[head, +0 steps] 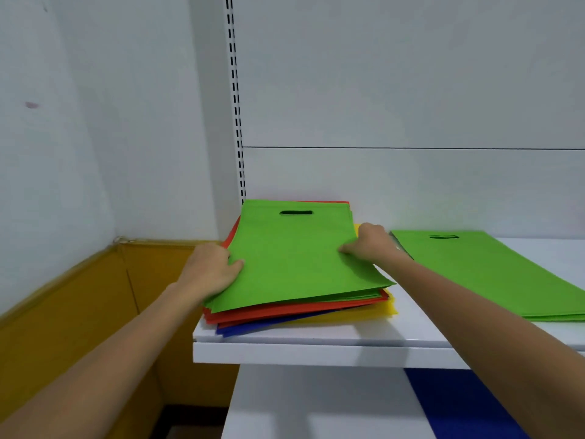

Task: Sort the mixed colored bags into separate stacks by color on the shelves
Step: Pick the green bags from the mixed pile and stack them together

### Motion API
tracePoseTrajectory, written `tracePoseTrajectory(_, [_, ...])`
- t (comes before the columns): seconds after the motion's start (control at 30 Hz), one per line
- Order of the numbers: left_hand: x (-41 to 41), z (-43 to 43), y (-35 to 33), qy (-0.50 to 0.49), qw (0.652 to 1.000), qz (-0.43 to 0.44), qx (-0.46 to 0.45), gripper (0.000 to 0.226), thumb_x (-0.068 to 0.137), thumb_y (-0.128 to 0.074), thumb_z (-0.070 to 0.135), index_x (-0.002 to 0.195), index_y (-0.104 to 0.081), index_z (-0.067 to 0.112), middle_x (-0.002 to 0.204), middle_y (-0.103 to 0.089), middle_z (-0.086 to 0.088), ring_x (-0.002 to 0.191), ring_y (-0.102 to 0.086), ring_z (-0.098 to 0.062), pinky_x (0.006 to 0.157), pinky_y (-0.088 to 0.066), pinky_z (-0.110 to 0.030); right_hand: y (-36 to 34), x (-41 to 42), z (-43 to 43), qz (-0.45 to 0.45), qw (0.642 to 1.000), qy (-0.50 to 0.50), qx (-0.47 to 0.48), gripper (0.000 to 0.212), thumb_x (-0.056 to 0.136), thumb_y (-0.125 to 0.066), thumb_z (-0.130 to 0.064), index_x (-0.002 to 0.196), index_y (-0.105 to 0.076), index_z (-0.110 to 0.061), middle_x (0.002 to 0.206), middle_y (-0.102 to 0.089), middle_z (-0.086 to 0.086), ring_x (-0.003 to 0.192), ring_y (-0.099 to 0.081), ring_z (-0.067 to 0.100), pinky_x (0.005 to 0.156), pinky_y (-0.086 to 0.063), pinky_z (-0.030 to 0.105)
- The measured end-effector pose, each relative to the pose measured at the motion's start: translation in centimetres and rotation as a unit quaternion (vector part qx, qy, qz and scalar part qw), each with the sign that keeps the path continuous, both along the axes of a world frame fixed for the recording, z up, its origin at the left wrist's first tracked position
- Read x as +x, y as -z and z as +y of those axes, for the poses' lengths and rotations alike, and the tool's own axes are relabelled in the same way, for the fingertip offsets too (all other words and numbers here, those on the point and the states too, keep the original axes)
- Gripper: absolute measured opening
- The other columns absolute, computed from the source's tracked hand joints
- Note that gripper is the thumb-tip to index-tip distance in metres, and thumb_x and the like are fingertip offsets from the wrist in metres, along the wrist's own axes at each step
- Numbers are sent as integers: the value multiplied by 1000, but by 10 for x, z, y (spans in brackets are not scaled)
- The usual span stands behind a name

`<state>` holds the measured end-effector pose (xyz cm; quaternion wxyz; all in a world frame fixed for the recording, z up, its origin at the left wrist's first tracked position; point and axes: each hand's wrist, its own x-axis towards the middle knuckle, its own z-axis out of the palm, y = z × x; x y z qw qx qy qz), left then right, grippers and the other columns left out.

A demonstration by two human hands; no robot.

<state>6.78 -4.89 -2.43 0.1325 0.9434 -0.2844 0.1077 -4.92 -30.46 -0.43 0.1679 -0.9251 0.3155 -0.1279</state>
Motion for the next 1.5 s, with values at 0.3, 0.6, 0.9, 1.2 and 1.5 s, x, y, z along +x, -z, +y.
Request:
tracePoseTrajectory(0.3, [4,-6,6,46,998,-51,6,40,94,-45,40,117,-64,15,117,-60,-12,109,-53,-27,95,-43,-37,15,2,-2,-145,987,72,25,37,78,-75,-27,97,-54,-3,94,-57,11,90,-55,29,66,-40,31])
tracePoseTrajectory(0.6, [-1,-16,4,28,998,-54,25,36,96,-43,34,122,-57,12,117,-61,-14,112,-52,-30,94,-40,-38,23,-2,16,-144,981,80,-102,27,87,-60,-17,107,-48,-5,103,-60,13,93,-57,32,72,-44,36])
tracePoseTrajectory(0.9, [-3,-14,14,54,990,5,-130,39,92,-55,25,129,-50,15,130,-52,-9,122,-46,-23,102,-34,-32,31,1,21,-148,977,51,-143,18,91,-52,-9,106,-48,-2,103,-58,14,91,-54,32,66,-35,34])
tracePoseTrajectory(1.2, [-7,-16,14,13,993,10,-120,54,92,-54,31,137,-35,8,127,-55,-10,116,-49,-28,96,-39,-37,31,0,25,-213,966,38,-143,8,92,-40,0,94,-35,-7,75,-57,16,65,-53,33,55,-37,40])
tracePoseTrajectory(1.5, [-5,-16,12,16,994,29,-100,51,91,-54,35,134,-40,10,129,-53,-9,117,-46,-31,97,-37,-38,26,-5,33,-264,959,39,-97,29,95,-40,-4,124,-36,0,95,-61,19,79,-57,37,72,-47,51])
